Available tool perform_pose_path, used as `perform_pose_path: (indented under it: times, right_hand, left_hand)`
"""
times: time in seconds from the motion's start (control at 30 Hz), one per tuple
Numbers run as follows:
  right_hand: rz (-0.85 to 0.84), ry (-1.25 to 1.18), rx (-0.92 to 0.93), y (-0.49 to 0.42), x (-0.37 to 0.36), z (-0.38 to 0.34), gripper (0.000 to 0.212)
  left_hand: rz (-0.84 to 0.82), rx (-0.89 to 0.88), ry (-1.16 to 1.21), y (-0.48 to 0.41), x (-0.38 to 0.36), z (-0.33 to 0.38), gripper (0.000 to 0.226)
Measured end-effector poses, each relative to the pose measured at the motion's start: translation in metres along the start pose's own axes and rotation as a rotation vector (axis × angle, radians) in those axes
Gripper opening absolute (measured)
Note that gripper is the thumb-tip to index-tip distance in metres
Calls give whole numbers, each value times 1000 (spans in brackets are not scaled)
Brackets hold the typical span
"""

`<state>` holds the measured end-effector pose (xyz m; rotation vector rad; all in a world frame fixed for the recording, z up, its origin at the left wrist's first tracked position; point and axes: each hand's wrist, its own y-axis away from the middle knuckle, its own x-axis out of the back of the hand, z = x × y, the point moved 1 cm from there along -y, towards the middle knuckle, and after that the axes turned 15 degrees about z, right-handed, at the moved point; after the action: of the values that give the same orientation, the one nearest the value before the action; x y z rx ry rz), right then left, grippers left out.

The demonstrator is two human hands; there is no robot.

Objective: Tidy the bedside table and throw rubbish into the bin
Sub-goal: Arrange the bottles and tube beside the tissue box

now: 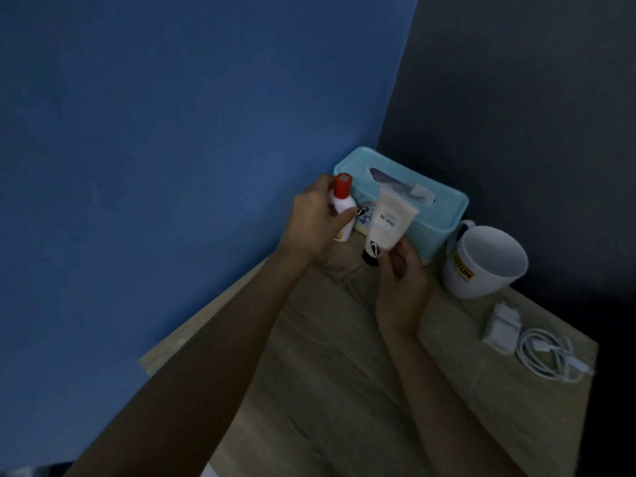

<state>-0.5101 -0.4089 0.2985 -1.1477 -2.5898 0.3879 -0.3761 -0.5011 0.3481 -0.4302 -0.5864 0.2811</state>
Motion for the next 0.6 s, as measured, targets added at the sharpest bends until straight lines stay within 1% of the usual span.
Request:
perform_pose_path:
  times: [0.3, 0.4, 0.47, 0.53, 0.6]
  right_hand:
    - [-19, 31, 32, 0, -1, 3, 38]
    - [-21, 8, 8, -1, -1, 2, 40]
    - [-9, -37, -48, 0, -1, 0, 43]
    - [40, -56, -92, 3, -1, -1, 45]
    - [167, -13, -57, 4, 2, -6, 39]
  left_hand:
    - [2, -25, 21, 4, -1, -1, 48]
    - [-8, -17, 30, 5, 1, 0, 53]
    - [-16, -7, 37, 7, 4, 1, 59]
    - [-22, 2, 43, 10, 9, -1, 64]
    - [-21, 22, 43, 14, 16, -2, 63]
